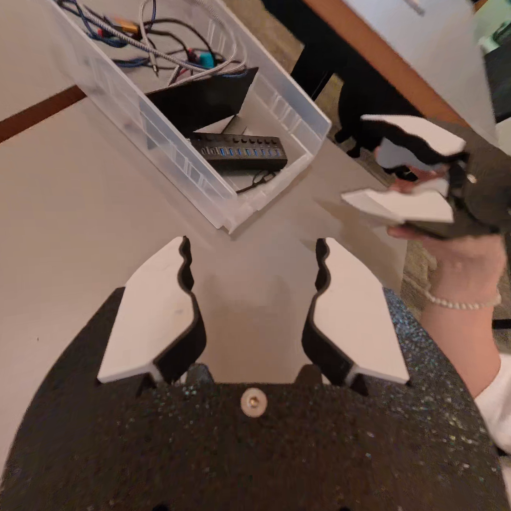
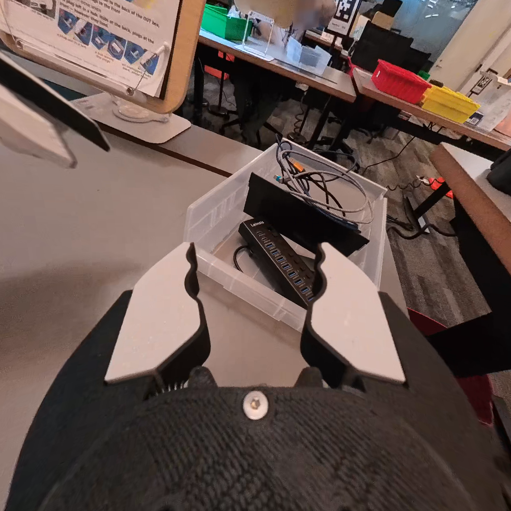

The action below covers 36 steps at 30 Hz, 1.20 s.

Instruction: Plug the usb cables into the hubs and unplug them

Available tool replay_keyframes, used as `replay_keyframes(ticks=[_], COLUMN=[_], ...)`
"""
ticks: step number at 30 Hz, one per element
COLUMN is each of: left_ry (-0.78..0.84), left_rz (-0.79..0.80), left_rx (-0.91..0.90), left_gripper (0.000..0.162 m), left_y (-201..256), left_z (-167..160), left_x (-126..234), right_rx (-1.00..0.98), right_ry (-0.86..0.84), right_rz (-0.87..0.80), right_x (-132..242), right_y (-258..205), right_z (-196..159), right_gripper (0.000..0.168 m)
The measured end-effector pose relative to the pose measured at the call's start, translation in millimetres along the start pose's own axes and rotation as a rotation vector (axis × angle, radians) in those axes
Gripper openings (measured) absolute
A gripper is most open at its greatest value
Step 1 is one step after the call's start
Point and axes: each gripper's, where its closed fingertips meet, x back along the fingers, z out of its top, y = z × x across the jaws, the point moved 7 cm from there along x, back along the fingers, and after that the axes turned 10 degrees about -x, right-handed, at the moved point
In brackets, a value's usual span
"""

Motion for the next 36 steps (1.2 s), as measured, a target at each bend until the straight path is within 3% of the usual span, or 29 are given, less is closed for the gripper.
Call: replay_keyframes(ticks=[7, 13, 15, 17, 19, 20, 21, 28, 32, 36], left_ry=[-0.331, -0.544, -0.555, -0.544, -0.564, -0.574, -0.567, -0.572, -0.612, -0.618], left_rz=[0.152, 0.325, 0.299, 0.265, 0.334, 0.381, 0.414, 0.468, 0.376, 0.297], left_rx=[0.101, 0.210, 0.306, 0.373, 0.326, 0.286, 0.263, 0.143, 0.029, -0.077], left_gripper=[0.089, 0.086, 0.075, 0.048, 0.028, 0.020, 0.025, 0.007, 0.007, 0.007], left_y=[-43.2, -79.1, -82.3, -81.3, -85.7, -89.3, -92.0, -101.3, -99.8, -87.4], left_z=[56.5, 59.5, 56.4, 53.7, 48.4, 45.9, 43.9, 32.4, 9.3, -34.1], left_x=[-86.4, -141.7, -155.3, -167.7, -173.3, -174.0, -174.5, -159.8, -126.2, -68.9], right_rx=[-0.015, -0.060, -0.072, -0.087, -0.093, -0.088, -0.080, -0.021, -0.004, 0.029], right_ry=[-0.009, 0.037, 0.045, 0.044, 0.034, 0.031, 0.030, 0.021, 0.043, 0.077], right_rz=[-0.003, 0.023, 0.021, 0.035, 0.038, 0.034, 0.025, -0.010, -0.032, 0.004], right_x=[1.9, 7.4, 8.3, 7.6, 6.9, 7.0, 7.2, 11.8, 20.2, 25.5], right_y=[6.5, 11.7, 14.0, 14.4, 14.5, 14.7, 14.9, 12.9, 12.6, -4.7], right_z=[-4.6, -1.9, -2.0, -3.3, -4.4, -4.4, -4.3, 0.2, 8.3, 22.0], right_gripper=[0.080, 0.078, 0.077, 0.077, 0.076, 0.076, 0.076, 0.077, 0.076, 0.076])
